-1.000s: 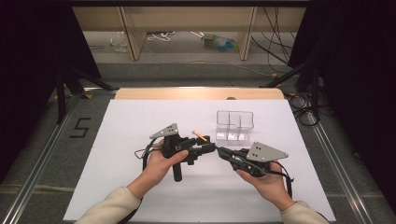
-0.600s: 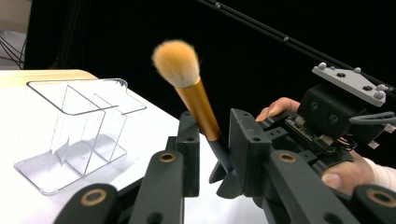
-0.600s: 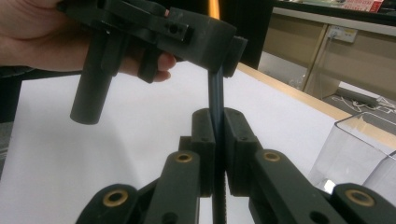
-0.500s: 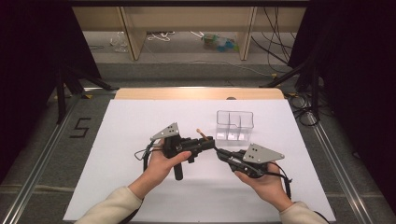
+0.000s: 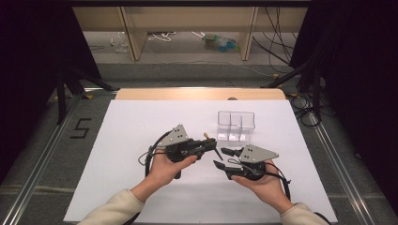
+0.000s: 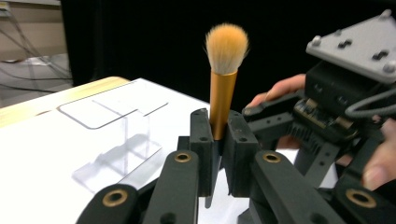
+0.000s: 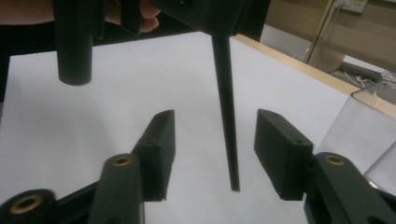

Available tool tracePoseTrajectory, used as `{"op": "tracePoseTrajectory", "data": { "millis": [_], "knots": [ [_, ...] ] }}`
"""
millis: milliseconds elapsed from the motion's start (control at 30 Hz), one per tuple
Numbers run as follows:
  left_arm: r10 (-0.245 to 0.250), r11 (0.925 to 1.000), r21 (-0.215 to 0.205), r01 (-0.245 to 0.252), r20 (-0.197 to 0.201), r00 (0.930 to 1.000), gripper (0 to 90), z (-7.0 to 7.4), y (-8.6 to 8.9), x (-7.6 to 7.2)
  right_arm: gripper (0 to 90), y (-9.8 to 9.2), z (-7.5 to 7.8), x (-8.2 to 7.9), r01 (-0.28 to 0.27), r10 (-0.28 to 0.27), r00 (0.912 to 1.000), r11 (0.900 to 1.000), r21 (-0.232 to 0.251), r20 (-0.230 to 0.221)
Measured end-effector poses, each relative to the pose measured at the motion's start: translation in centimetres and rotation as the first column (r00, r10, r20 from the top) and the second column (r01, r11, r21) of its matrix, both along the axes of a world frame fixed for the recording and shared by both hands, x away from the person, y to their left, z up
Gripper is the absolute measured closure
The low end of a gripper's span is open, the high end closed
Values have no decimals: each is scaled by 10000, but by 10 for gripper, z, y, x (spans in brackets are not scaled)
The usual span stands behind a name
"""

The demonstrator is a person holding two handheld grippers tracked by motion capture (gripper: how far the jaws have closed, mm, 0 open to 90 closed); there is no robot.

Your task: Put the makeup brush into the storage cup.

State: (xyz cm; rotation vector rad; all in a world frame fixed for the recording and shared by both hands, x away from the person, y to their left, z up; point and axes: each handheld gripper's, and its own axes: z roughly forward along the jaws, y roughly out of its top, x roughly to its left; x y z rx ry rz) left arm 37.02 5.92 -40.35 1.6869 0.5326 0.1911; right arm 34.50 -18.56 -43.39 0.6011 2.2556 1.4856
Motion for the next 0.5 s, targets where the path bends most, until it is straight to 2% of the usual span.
{"op": "tracePoseTrajectory", "data": {
  "millis": [100,200,233,300,367,433,500],
  "knots": [
    [168,9988,452,-172,91,9998,833,2,-1,-2,427,0,-1,1,116,-115,9998,9999,50,-141],
    [216,9956,901,-238,253,9994,833,3,-3,-4,415,2,-2,0,183,-182,9998,9997,171,-43],
    [258,9949,974,-277,203,9995,833,3,-4,-5,409,1,-1,0,132,-132,9999,9999,72,-6],
    [185,9917,1264,-234,399,9990,833,4,-4,-5,402,0,-1,0,187,-187,9998,9998,-100,-27],
    [244,9895,1417,-285,306,9992,833,4,-6,-6,399,0,-1,0,211,-211,9998,9997,-101,-11],
    [295,9880,1509,-335,282,9992,833,4,-6,-7,400,2,-2,1,223,-224,9997,9995,205,63],
    [263,9867,1594,-305,283,9993,833,3,-7,-7,406,2,-2,1,266,-268,9996,9993,265,76]
  ]
}}
